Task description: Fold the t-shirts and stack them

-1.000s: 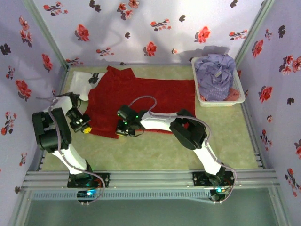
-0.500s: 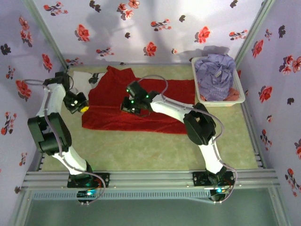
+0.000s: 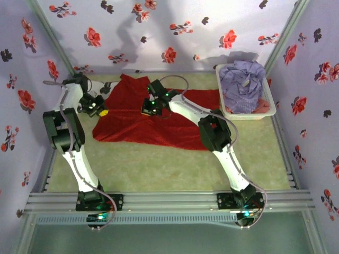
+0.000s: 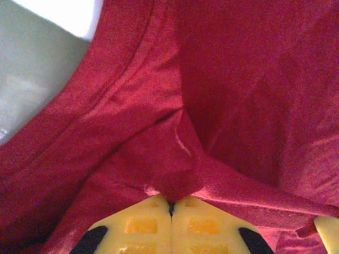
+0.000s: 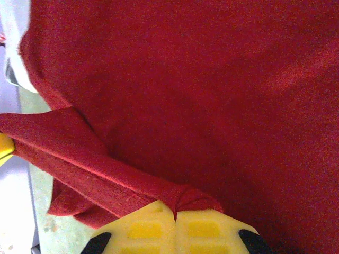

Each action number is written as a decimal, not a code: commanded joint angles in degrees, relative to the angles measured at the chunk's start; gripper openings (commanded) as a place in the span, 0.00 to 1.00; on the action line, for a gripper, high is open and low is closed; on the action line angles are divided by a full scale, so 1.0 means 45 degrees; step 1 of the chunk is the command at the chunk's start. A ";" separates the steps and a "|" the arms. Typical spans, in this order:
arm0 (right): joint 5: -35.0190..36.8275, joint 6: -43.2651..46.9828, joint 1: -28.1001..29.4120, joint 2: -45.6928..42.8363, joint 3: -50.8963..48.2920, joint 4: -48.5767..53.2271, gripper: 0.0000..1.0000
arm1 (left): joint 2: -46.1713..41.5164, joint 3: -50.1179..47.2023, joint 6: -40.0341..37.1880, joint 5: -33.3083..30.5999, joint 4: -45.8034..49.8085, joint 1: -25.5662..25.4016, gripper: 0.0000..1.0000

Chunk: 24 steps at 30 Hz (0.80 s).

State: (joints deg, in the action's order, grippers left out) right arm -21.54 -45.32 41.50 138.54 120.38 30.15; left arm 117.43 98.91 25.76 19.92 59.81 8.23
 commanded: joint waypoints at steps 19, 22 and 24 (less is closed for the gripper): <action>0.2340 0.1262 -0.1035 -0.6191 -0.6273 0.0956 0.49 | -0.1039 -0.0057 0.0453 -0.0677 -0.1852 -0.0666 0.58; 0.1820 0.0905 -0.1103 -0.6850 -0.7456 -0.0011 0.50 | -0.0910 -0.0578 0.0081 -0.0584 -0.1675 -0.1181 0.58; 0.1528 0.0783 -0.1102 -0.6718 -0.7521 -0.0425 0.50 | -0.0900 -0.1015 0.0079 -0.0088 -0.1885 -0.1580 0.57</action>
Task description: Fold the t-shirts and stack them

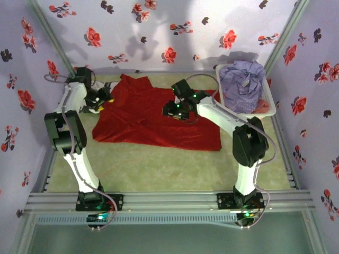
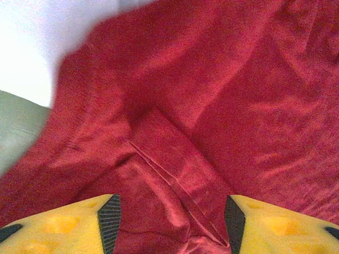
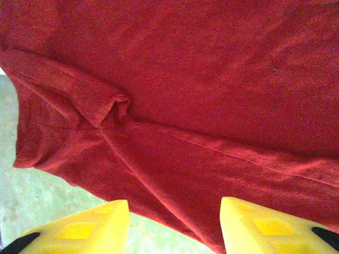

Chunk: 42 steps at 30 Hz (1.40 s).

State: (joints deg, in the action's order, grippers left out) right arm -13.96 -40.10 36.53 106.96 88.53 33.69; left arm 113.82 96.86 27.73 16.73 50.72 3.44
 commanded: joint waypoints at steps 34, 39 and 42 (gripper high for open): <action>-0.0101 -0.0797 -0.0139 -0.0584 -0.2490 -0.1633 0.50 | -0.1294 -0.4204 0.3081 0.0288 -0.3889 -0.3747 0.68; -0.0035 -0.0738 -0.0135 -0.0667 -0.2554 -0.1531 0.50 | -0.0943 -0.4718 0.3740 0.0438 -0.4787 -0.3937 0.68; 0.0003 -0.0661 -0.0152 -0.0750 -0.2676 -0.1472 0.50 | -0.0735 -0.4989 0.4174 0.0604 -0.5364 -0.3929 0.68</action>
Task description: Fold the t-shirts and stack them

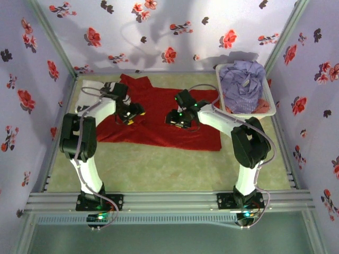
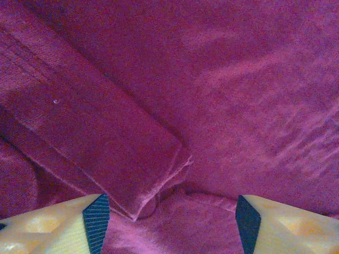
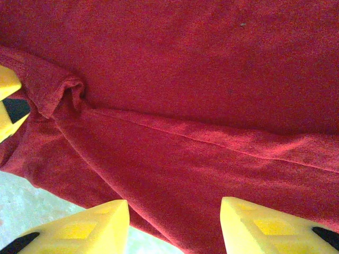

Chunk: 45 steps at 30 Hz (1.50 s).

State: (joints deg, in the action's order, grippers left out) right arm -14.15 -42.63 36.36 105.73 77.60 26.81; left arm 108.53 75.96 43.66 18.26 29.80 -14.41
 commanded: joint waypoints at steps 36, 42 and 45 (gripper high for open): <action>0.0059 -0.0253 -0.0405 -0.1461 -0.1824 -0.0161 0.51 | 0.2542 0.3594 0.1284 0.1386 -0.3395 0.0633 0.67; 0.0089 -0.0272 -0.0415 -0.1524 -0.2040 -0.0224 0.51 | 0.1709 0.4010 -0.0122 0.0449 -0.0458 0.0673 0.66; -0.0040 -0.0328 -0.0406 -0.1380 -0.1992 -0.0327 0.51 | 0.0663 0.2669 -0.0386 0.0010 -0.0370 0.0958 0.67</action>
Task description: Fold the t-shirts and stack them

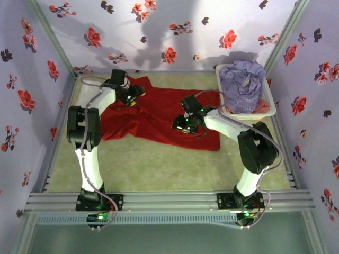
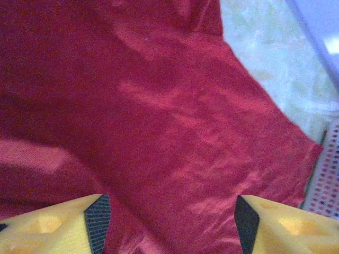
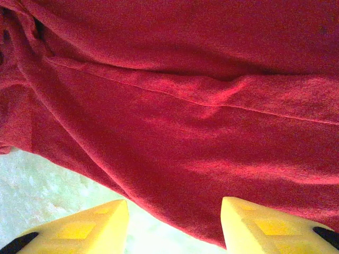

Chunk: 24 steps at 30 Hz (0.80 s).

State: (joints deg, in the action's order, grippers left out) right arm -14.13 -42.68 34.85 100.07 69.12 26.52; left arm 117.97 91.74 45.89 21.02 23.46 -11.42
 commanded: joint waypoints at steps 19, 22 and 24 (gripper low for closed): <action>-0.0083 -0.0243 -0.0071 -0.0089 -0.0125 -0.0174 0.51 | -0.1644 -0.4372 0.0377 0.0639 -0.2266 0.1317 0.79; -0.0082 -0.0263 -0.0069 -0.0094 -0.0165 -0.0191 0.51 | -0.1517 -0.4372 0.0410 0.0485 -0.2237 0.1346 0.80; -0.0083 -0.0263 -0.0069 -0.0090 -0.0161 -0.0189 0.51 | -0.1480 -0.4372 0.0427 0.0463 -0.2235 0.1346 0.80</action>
State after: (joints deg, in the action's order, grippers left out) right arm -14.22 -42.68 34.85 100.07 69.10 25.50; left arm 110.13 72.51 47.07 23.55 14.15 -5.82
